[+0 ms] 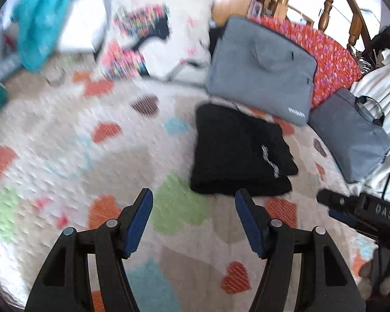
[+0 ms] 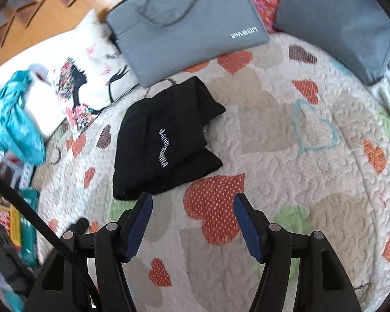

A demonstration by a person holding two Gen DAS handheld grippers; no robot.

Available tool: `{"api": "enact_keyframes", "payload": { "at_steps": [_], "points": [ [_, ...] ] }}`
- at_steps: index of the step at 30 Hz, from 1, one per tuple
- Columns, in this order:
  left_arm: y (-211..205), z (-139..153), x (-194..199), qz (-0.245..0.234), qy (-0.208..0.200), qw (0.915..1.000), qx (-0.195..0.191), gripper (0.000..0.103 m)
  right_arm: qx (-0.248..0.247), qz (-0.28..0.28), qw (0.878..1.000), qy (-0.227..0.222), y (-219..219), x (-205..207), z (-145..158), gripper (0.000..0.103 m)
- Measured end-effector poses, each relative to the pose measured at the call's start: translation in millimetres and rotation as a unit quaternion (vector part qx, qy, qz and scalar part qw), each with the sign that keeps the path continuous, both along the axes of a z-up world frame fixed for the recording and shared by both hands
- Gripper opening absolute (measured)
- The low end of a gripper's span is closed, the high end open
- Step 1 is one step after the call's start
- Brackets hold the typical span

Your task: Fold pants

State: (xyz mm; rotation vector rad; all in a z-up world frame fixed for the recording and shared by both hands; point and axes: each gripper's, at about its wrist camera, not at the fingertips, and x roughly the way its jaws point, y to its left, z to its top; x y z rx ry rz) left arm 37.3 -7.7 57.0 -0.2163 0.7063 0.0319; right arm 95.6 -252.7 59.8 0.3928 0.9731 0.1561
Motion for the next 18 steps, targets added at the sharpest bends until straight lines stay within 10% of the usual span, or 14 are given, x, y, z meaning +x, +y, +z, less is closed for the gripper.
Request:
{"api": "enact_keyframes", "payload": {
  "at_steps": [3,10,18],
  "points": [
    [-3.7,21.5,-21.1,0.043,-0.067,0.9948,0.063,0.090,-0.012,0.007,1.000,-0.025,7.8,-12.1,4.6,0.070],
    [-6.4,54.7,-56.0,0.083,-0.184,0.9716,0.123,0.103,-0.036,0.027,0.998,-0.051,25.6,-19.7,7.9,0.072],
    [-11.3,46.6,-37.6,0.052,-0.121,0.9839,0.121,0.103,-0.035,0.040,0.997,-0.047,36.3,-16.8,3.1,0.073]
  ]
}}
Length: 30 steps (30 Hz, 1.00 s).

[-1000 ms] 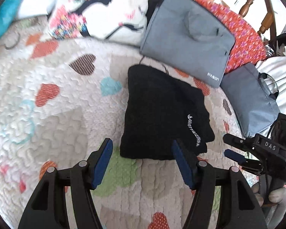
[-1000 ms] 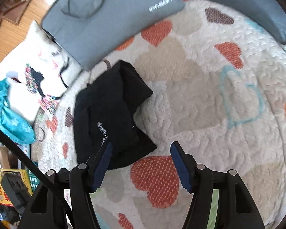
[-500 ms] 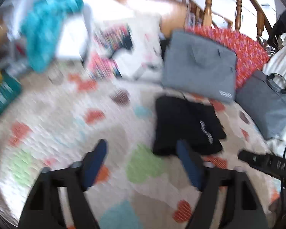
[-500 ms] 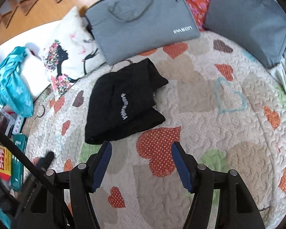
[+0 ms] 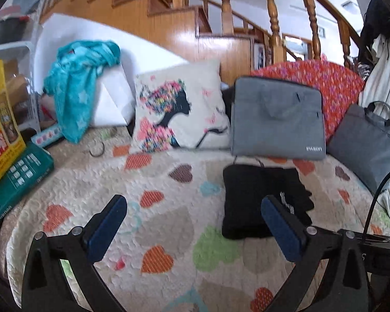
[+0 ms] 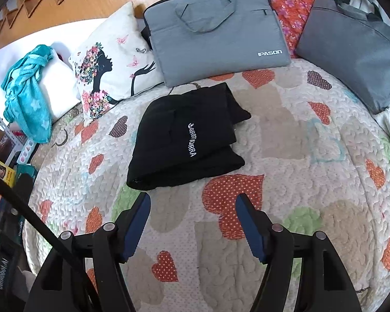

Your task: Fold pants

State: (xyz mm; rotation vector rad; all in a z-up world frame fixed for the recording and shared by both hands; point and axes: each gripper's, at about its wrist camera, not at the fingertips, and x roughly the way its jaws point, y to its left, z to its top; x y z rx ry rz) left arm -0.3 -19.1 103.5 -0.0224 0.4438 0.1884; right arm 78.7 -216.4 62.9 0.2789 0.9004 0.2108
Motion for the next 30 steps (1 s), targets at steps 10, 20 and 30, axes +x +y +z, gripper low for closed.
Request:
{"api": "enact_keyframes", "payload": {
  "at_steps": [10,20,30],
  "points": [
    [-0.2,-17.7,12.2,-0.019,0.056,0.9978,-0.030,0.103,-0.016,0.012,1.000,0.001,3.9,-1.6,-3.2,0.075],
    [-0.2,-33.0,24.6,-0.031,0.098,0.9938,-0.041,0.103,-0.028,0.022,0.999,0.014,7.7,0.3,-12.4,0.076],
    [3.2,-49.0,37.3,-0.031,0.145,0.9870,-0.062,0.103,-0.050,0.030,0.998,0.026,10.6,5.7,-23.6,0.077]
  ]
}}
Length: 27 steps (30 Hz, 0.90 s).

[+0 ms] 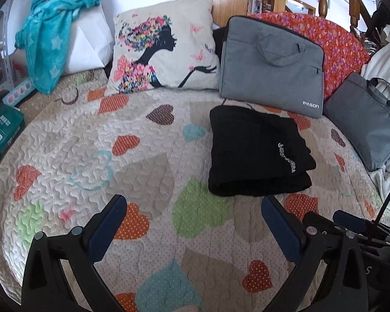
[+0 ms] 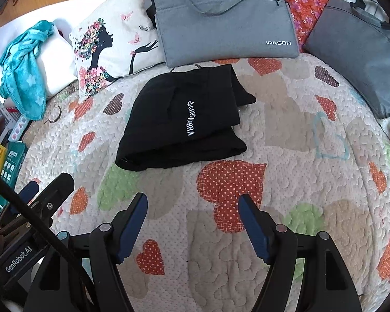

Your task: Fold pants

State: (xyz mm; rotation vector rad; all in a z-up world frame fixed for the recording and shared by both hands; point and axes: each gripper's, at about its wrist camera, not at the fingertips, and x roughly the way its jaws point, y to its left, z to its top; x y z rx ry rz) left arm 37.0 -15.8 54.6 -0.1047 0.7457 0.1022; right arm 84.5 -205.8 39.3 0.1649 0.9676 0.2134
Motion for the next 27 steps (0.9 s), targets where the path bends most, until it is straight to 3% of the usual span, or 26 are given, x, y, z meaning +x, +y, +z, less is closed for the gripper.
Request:
{"api": "enact_keyframes", "payload": {
  "at_steps": [6,27],
  "points": [
    [1.4,-10.6,6.5,0.000,0.033,0.9995,-0.003,0.103,-0.045,0.009,0.999,-0.010,7.3,0.5,-3.7,0.078],
    [1.9,-26.0,13.5,-0.009,0.071,0.9970,-0.028,0.103,-0.053,0.012,0.998,0.011,6.9,6.9,-17.6,0.080]
  ]
}}
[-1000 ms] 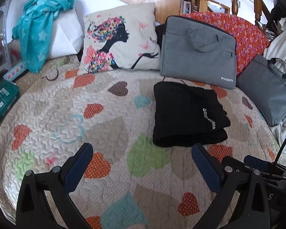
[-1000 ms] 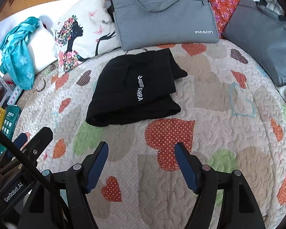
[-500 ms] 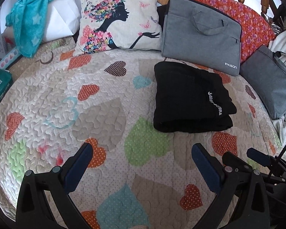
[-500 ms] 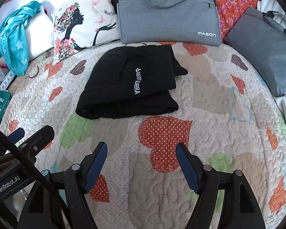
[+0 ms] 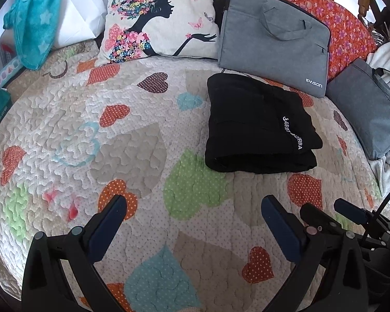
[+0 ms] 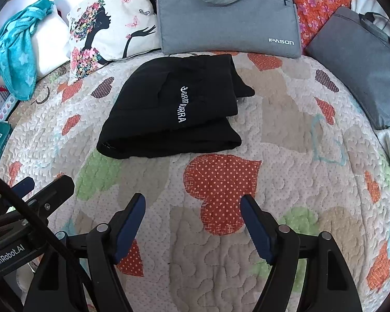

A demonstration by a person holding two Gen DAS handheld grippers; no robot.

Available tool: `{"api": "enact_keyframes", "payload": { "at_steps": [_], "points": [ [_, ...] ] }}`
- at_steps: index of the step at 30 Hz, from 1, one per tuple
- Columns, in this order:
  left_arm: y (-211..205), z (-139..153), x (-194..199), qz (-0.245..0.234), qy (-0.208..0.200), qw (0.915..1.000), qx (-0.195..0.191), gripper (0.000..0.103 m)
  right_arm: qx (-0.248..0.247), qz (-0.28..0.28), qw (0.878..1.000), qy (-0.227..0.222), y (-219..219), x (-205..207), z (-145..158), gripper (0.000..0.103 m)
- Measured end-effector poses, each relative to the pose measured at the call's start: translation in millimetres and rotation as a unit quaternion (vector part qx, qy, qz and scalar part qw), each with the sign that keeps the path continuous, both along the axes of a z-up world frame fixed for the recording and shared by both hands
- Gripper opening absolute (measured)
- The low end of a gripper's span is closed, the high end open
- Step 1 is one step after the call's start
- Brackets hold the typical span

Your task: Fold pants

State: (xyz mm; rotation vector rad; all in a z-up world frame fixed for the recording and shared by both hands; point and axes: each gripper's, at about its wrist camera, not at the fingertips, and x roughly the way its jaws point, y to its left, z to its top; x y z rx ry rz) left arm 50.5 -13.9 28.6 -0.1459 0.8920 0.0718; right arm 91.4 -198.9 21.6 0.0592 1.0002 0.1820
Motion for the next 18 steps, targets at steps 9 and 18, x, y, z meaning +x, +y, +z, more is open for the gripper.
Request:
{"api": "enact_keyframes", "payload": {
  "at_steps": [9,18],
  "points": [
    [7.9,-3.4,3.1,0.010,0.010,0.9998,-0.014,0.103,-0.006,0.000,1.000,0.003,-0.3,1.0,-1.4,0.081],
    [11.7,-6.7,4.8,0.013,0.020,0.9994,-0.025,0.103,-0.003,-0.005,1.000,0.006,-0.5,0.1,-3.5,0.082]
  ]
}}
